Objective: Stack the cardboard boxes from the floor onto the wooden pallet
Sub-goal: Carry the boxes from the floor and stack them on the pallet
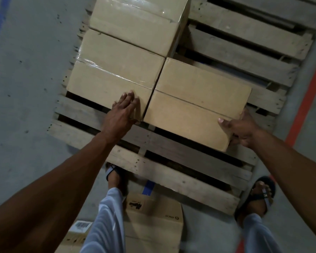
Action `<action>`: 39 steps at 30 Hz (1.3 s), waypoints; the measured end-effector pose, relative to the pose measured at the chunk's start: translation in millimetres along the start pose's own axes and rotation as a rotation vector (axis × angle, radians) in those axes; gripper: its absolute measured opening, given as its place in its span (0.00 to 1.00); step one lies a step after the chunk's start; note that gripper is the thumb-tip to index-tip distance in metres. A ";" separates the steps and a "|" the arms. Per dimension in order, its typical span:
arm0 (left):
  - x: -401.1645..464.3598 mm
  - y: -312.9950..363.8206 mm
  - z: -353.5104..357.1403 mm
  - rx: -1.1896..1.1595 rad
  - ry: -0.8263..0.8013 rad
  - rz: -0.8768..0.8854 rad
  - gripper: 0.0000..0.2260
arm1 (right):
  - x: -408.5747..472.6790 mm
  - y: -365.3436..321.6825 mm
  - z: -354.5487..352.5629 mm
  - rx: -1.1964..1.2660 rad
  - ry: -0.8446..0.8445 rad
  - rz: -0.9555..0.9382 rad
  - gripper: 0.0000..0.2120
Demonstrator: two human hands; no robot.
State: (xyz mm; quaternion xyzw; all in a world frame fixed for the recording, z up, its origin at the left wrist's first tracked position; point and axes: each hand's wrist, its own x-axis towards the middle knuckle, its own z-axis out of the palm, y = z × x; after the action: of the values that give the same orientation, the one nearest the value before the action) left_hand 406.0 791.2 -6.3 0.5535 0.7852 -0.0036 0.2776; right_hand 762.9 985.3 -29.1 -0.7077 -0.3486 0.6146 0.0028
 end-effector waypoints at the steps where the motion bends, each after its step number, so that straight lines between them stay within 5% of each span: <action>1: -0.2 -0.8 -0.3 -0.003 -0.002 0.002 0.39 | 1.3 0.8 -0.9 -0.013 0.004 -0.007 0.34; 17: 2.9 -0.9 -1.5 0.039 -0.027 0.000 0.43 | -2.1 0.1 -9.0 -0.102 0.012 -0.056 0.32; 22: 5.1 2.0 -5.0 0.066 -0.037 -0.007 0.46 | 0.5 -17.6 -10.8 -0.247 0.004 -0.053 0.49; 25: 4.3 4.1 -4.8 0.088 -0.055 -0.026 0.46 | -4.7 -45.2 -1.2 -0.588 0.160 -0.169 0.61; 30: 2.5 8.2 -5.2 0.112 -0.056 -0.020 0.46 | -2.2 -110.9 51.5 -1.047 0.189 -0.606 0.49; 35: 6.5 10.7 -9.7 0.188 -0.093 0.003 0.46 | 18.0 -151.4 102.8 -1.161 0.000 -0.579 0.46; 39: 6.1 9.9 -13.4 0.211 -0.114 0.027 0.44 | 13.8 -144.7 114.0 -1.159 0.042 -0.579 0.33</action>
State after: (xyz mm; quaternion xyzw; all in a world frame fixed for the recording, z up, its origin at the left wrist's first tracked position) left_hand 407.4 804.6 5.4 0.5890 0.7560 -0.1139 0.2621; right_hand 592.7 1053.3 -6.4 -0.4837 -0.8005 0.2870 -0.2072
